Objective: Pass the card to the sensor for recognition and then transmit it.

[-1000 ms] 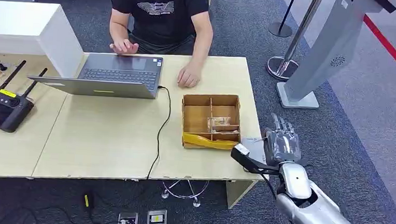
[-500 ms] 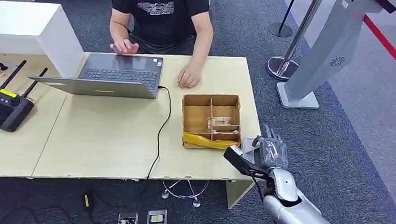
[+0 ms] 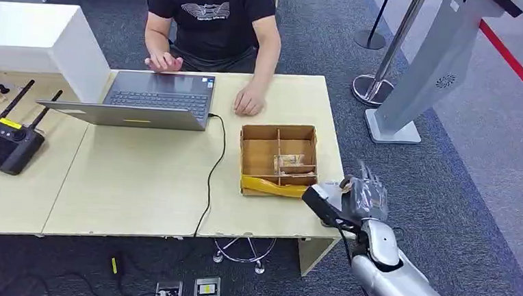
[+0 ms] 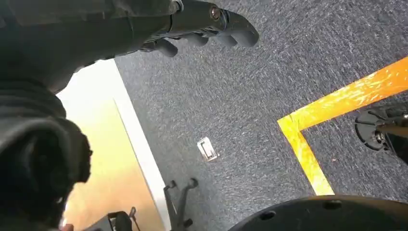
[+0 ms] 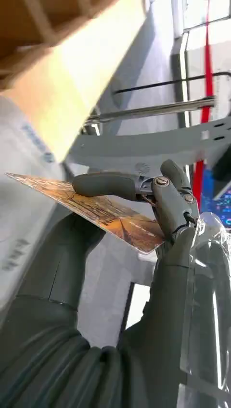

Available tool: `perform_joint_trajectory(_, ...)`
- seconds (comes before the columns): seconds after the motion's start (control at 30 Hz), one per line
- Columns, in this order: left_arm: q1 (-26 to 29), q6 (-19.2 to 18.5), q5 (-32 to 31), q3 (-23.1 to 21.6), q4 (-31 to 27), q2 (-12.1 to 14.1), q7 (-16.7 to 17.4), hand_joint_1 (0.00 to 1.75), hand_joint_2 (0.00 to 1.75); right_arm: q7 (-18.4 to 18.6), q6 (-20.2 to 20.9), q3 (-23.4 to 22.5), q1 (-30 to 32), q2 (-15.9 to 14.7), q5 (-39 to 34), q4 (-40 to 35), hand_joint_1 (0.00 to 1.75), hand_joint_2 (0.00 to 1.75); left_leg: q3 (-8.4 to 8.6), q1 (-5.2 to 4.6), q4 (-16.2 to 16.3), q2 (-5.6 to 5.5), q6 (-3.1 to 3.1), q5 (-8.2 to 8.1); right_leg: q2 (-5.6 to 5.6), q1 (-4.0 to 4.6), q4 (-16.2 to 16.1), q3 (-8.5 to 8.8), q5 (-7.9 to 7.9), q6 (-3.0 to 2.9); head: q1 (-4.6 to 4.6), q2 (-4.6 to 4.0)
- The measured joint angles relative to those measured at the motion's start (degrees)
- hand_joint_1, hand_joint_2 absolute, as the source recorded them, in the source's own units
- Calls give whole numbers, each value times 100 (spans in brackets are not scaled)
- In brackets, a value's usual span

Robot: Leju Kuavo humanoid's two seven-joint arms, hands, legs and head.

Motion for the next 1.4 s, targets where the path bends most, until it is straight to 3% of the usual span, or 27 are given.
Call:
perform_joint_trajectory(0.1,0,0,-46,0,0,2,-83,0,0,9,74,-164,-15,-146,251,-399,175,175,0,0,0,0,0,0,0,0,0,0,0,0,2,0)
perform_joint_trajectory(0.33,1,0,-118,-2,0,2,-127,0,0,135,704,-478,-440,-500,629,-1463,175,175,1,0,0,2,-5,4,2,0,0,0,3,-1,0,0)
perform_joint_trajectory(0.6,-3,0,-262,-7,-2,0,-105,0,0,199,988,-518,-950,-597,732,-2141,175,175,0,1,0,1,-5,4,1,1,1,2,4,-1,2,0)
perform_joint_trajectory(1.1,-12,0,-234,-7,-2,2,9,0,0,-208,680,46,-1034,79,603,-1744,175,175,-7,3,-1,-3,-5,5,0,1,3,0,3,-1,0,0)
perform_joint_trajectory(1.4,-10,0,-216,-7,-2,26,87,0,0,-251,682,225,-1056,258,616,-1418,175,175,-7,3,-1,-3,-5,5,-1,2,2,-1,3,-1,2,0)
